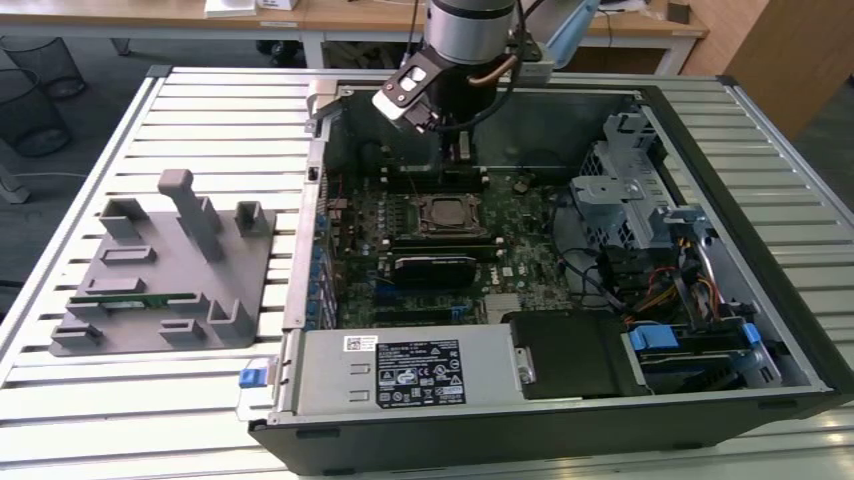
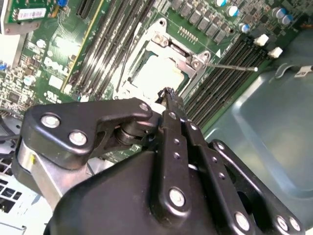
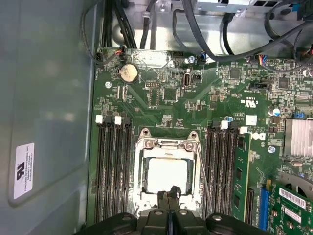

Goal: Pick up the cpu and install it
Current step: 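Install the first cpu locking lever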

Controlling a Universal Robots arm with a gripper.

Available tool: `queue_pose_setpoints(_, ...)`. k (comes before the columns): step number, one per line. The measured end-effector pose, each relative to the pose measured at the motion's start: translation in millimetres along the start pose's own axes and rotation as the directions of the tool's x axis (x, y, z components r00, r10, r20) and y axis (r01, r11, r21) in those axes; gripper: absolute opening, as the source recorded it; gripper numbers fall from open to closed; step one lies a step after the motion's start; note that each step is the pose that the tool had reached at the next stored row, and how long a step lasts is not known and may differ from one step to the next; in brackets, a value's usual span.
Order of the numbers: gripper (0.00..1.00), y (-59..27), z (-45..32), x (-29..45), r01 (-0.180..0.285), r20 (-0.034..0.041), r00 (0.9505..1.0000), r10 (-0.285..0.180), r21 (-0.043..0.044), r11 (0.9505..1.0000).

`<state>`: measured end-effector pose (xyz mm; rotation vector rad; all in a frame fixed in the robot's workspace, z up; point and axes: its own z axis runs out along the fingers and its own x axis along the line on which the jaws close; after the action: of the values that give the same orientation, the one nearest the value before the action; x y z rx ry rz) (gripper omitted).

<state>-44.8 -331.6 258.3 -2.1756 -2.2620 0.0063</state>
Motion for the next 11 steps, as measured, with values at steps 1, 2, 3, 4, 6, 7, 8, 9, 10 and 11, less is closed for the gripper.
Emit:
queue_pose_setpoints(1, 0.11, 0.0, 0.0, 0.0, 0.0, 0.0001, 1.0, 0.0, 0.0, 1.0)
queue_pose_setpoints(2, 0.11, 0.0, 0.0, 0.0, 0.0, 0.0001, 1.0, 0.0, 0.0, 1.0)
queue_pose_setpoints(3, 0.11, 0.0, 0.0, 0.0, 0.0, 0.0001, 1.0, 0.0, 0.0, 1.0)
queue_pose_setpoints(4, 0.11, 0.0, 0.0, 0.0, 0.0, 0.0002, 1.0, 0.0, 0.0, 1.0)
queue_pose_setpoints(6, 0.11, 0.0, 0.0, 0.0, 0.001, 0.0002, 1.0, -0.001, 0.0, 1.0)
queue_pose_setpoints(7, 0.11, 0.0, 0.0, 0.0, 0.004, 0.0003, 1.0, -0.004, 0.0, 1.0)
queue_pose_setpoints(8, 0.11, 0.0, 0.0, 0.0, 0.01, 0.0003, 1.0, -0.01, 0.0, 1.0)
queue_pose_setpoints(9, 0.11, -0.1, -0.1, 0.0, 0.02, 0.0004, 0.9998, -0.02, 0.0, 0.9998)
queue_pose_setpoints(10, 0.11, -0.1, -0.1, 0.0, 0.033, 0.0005, 0.9995, -0.033, 0.0, 0.9995)
queue_pose_setpoints(11, 0.11, -0.1, -0.1, 0.0, 0.046, 0.0005, 0.999, -0.046, 0.0, 0.999)
